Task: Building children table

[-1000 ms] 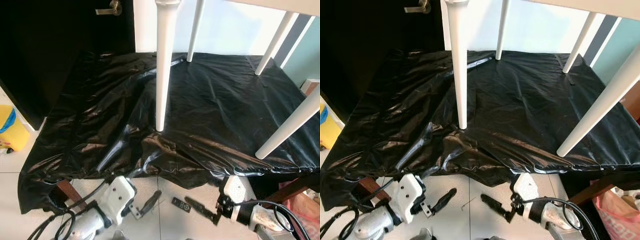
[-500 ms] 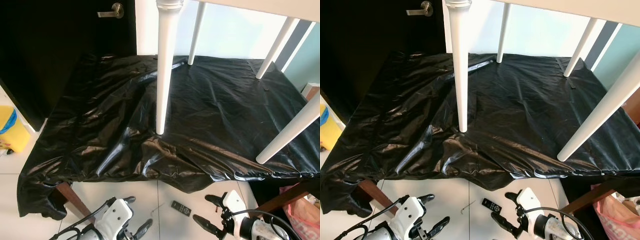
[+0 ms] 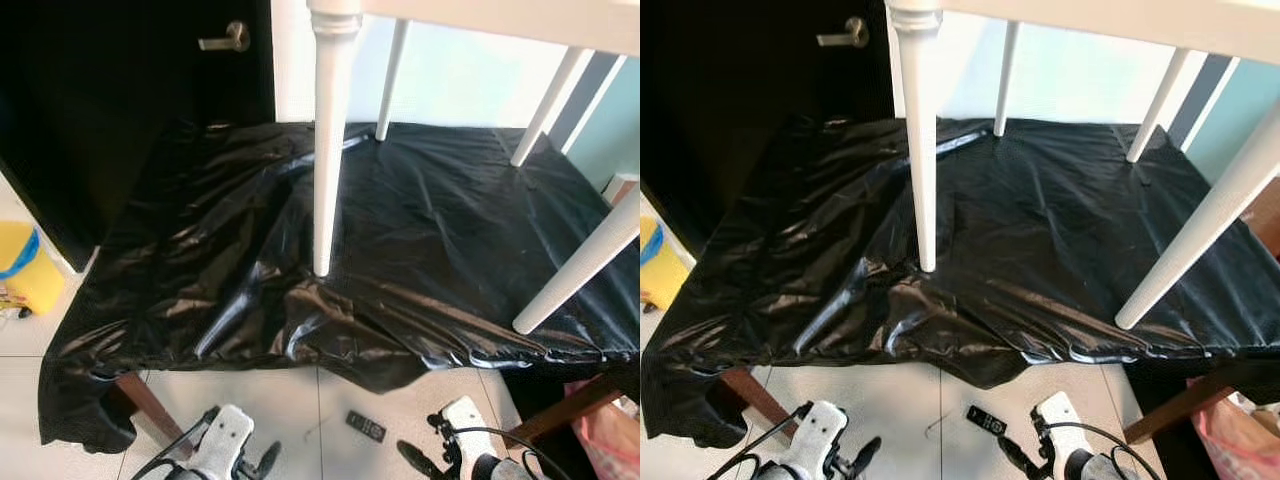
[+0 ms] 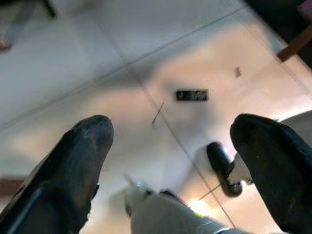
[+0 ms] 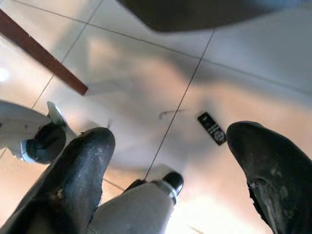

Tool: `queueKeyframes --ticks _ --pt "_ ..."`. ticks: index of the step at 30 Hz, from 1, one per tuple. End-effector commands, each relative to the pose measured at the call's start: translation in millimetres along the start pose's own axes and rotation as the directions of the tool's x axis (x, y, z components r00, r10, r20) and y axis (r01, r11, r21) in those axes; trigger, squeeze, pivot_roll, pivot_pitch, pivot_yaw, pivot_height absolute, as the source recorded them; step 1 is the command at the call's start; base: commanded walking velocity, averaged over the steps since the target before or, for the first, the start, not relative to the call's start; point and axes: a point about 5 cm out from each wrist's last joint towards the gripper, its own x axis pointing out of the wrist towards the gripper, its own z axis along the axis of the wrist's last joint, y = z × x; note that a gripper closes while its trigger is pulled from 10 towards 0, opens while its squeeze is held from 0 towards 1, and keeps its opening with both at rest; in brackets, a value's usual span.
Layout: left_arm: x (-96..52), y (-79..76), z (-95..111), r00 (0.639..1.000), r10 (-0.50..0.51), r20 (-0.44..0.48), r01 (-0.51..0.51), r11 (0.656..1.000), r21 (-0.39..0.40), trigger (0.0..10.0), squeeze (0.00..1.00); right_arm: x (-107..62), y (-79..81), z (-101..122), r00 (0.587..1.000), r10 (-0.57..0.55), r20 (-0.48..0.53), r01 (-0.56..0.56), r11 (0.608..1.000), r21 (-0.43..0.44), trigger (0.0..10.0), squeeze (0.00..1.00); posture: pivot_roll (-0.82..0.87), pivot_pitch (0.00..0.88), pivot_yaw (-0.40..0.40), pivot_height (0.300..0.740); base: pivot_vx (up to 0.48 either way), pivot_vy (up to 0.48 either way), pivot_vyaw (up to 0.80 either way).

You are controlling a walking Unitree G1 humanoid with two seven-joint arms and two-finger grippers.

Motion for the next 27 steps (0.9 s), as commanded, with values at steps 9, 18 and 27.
queueKeyframes --ticks 9,18,27 --pt "13.9 13.3 -35.2 0.955 0.171 -0.244 -0.198 0.976 -0.091 10.0 0.0 3.3 -14.3 -22.8 0.943 -0.284 -0.174 0.298 0.953 0.059 10.0 0.0 0.08 0.02 -0.051 0.74 0.0 0.0 0.0" --pt "20.8 14.3 -40.2 0.922 0.196 -0.333 -0.235 0.969 -0.081 10.0 0.0 -0.2 -8.9 -41.7 0.879 -0.38 -0.287 0.392 0.92 -0.016 10.0 0.0 0.07 0.011 -0.062 0.74 0.0 0.0 0.0" --pt "18.3 13.5 -51.7 0.864 0.253 -0.436 -0.319 0.944 -0.086 10.0 0.0 -7.1 -4.7 -58.9 0.793 -0.461 -0.399 0.502 0.865 -0.002 10.0 0.0 0.06 0.0 -0.062 0.74 0.0 0.0 0.0"
